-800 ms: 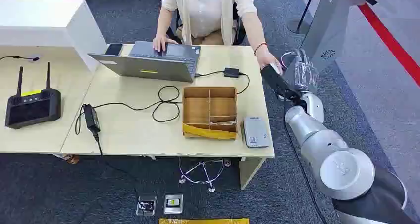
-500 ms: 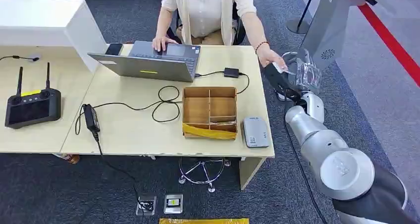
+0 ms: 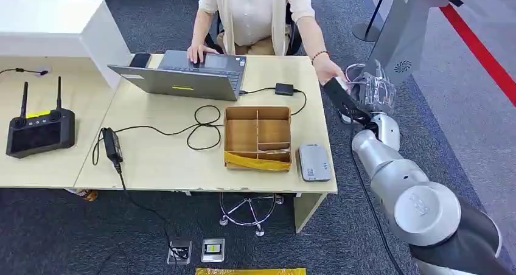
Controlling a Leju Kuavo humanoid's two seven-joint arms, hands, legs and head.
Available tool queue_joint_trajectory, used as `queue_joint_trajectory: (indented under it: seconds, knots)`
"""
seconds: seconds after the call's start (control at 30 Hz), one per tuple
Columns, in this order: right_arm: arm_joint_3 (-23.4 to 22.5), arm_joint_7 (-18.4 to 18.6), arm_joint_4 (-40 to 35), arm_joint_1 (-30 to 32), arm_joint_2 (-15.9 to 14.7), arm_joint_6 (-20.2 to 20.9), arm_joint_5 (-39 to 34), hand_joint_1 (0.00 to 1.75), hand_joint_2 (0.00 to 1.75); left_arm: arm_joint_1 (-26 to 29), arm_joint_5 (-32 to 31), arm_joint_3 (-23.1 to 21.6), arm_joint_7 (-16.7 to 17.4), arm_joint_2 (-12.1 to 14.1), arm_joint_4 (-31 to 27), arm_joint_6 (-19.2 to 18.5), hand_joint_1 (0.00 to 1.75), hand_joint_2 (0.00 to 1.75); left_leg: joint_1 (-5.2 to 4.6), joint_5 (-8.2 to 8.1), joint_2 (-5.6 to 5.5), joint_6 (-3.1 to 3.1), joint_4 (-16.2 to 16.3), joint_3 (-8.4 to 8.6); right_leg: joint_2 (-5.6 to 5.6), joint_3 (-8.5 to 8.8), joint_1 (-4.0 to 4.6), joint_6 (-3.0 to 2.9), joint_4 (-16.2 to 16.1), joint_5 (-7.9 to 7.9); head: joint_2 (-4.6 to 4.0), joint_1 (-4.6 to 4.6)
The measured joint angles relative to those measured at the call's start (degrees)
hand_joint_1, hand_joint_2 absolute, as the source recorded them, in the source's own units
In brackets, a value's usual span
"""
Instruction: Pass the card to the sensor for recognition and then transmit it.
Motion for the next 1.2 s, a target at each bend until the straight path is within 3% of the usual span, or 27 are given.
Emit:
queue_joint_trajectory:
  seconds: [0.37,0.9,1.2]
  knots:
    - [-0.04,-1.40,0.00,0.30,-0.52,0.11,0.00,1.75,1.75,0.00,-0.15,-0.07,0.00,0.00,0.00,-0.26,0.00,0.00,0.00,0.00,0.02,0.00,0.00,0.00,0.02,-0.01,0.00,0.00,0.00,0.00,0.00,0.00]
    - [-0.26,-11.54,0.00,10.91,-1.42,1.05,0.00,1.75,1.75,0.02,2.71,-0.02,-0.42,0.09,0.00,0.55,0.00,0.00,0.03,-0.01,0.01,-0.01,-0.01,-0.02,0.02,0.00,0.02,-0.01,0.00,0.00,0.00,0.00]
    - [-0.26,-11.80,0.00,12.25,-0.11,1.05,0.00,1.75,1.75,0.02,3.17,0.00,-0.42,0.09,0.00,0.79,0.00,0.00,0.03,-0.01,0.01,-0.01,-0.01,-0.02,0.00,0.00,0.02,-0.01,0.00,0.00,0.00,0.00]
